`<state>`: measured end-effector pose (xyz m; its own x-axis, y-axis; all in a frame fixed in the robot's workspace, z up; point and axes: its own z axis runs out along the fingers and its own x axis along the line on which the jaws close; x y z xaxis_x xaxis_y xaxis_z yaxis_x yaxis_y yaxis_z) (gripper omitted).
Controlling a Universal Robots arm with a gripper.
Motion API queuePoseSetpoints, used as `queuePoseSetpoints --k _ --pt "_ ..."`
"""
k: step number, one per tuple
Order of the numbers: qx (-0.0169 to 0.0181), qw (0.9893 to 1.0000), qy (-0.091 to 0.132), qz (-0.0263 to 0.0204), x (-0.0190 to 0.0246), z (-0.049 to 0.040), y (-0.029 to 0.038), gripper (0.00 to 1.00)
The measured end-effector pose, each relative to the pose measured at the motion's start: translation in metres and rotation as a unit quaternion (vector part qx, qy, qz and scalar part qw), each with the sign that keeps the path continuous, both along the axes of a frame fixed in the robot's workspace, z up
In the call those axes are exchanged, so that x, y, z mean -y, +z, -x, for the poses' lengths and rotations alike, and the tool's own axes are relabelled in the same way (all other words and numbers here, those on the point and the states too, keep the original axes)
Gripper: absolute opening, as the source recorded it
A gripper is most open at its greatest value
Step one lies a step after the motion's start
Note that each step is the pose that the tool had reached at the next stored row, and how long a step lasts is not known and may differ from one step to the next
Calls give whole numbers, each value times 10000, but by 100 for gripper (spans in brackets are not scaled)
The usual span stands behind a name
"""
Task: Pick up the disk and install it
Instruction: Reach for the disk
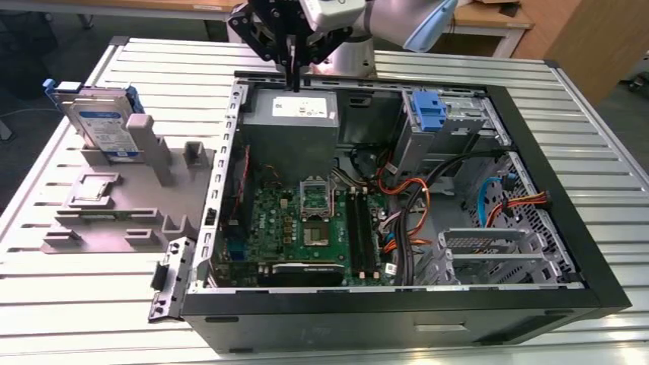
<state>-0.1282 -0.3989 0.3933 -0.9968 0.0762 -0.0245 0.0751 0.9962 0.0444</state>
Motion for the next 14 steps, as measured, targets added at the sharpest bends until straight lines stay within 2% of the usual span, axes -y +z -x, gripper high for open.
queuePoseSetpoints --k 14 --pt "0 10000 0 0 0 46 0 15"
